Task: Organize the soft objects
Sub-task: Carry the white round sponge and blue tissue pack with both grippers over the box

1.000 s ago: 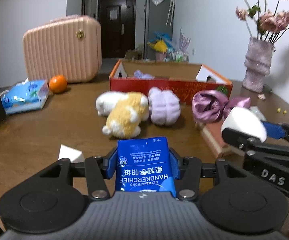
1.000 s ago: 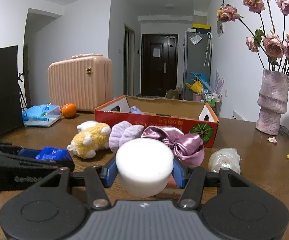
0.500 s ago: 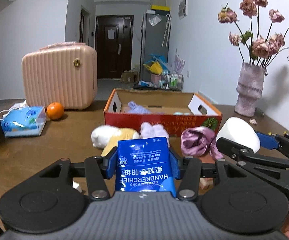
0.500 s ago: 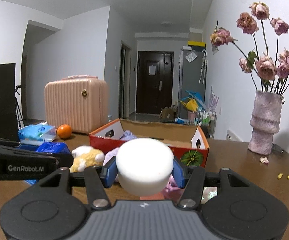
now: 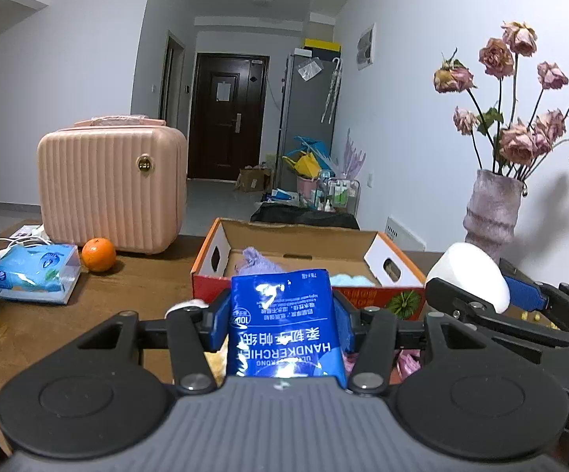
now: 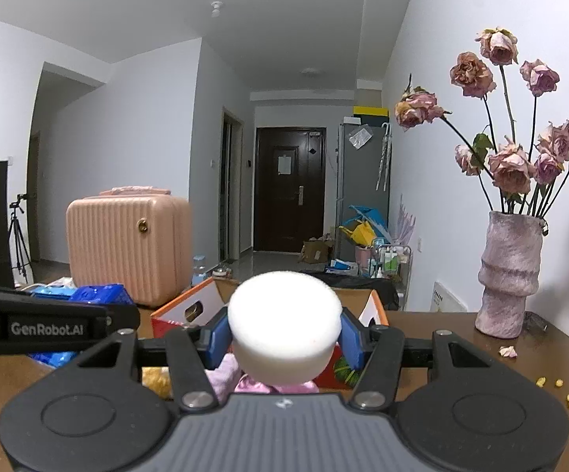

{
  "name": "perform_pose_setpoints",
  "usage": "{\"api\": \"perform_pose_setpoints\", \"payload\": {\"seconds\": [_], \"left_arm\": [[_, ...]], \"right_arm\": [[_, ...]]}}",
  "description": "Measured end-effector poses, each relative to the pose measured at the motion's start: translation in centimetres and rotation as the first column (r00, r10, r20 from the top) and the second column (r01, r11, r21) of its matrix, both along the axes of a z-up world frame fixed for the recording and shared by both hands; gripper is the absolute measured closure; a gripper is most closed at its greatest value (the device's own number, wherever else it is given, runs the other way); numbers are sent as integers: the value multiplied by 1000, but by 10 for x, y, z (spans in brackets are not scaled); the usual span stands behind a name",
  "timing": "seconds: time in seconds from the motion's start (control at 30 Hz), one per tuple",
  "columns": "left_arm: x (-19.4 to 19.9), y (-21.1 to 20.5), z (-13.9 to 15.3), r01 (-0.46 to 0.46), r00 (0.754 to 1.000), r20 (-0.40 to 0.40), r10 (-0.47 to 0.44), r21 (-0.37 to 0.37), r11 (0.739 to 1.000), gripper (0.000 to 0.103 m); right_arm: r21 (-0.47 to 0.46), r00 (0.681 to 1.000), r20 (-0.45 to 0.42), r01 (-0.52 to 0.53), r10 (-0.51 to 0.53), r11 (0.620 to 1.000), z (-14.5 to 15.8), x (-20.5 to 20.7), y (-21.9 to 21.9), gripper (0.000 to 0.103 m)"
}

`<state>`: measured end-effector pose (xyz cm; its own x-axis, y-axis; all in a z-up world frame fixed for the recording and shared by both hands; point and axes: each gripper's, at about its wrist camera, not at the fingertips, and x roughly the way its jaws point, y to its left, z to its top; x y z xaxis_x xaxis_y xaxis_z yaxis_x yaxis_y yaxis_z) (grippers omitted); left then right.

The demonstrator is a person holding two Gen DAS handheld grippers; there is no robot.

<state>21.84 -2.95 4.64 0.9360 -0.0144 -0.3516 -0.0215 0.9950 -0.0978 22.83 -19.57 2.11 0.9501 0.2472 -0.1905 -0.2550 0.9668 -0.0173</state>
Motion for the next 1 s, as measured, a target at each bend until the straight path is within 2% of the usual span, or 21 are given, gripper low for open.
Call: {"api": "perform_pose_setpoints", "payload": {"seconds": [0.57,1.0], "left_arm": [[44,-11,20,-28,997,65,31,-46,999,51],[90,-20,17,-40,997,61,43,-52,998,51]], "right_arm": [[6,999,32,20,-20,1000,19,48,-10,48],[21,999,14,33,-34,999,22,97,-24,48]]}}
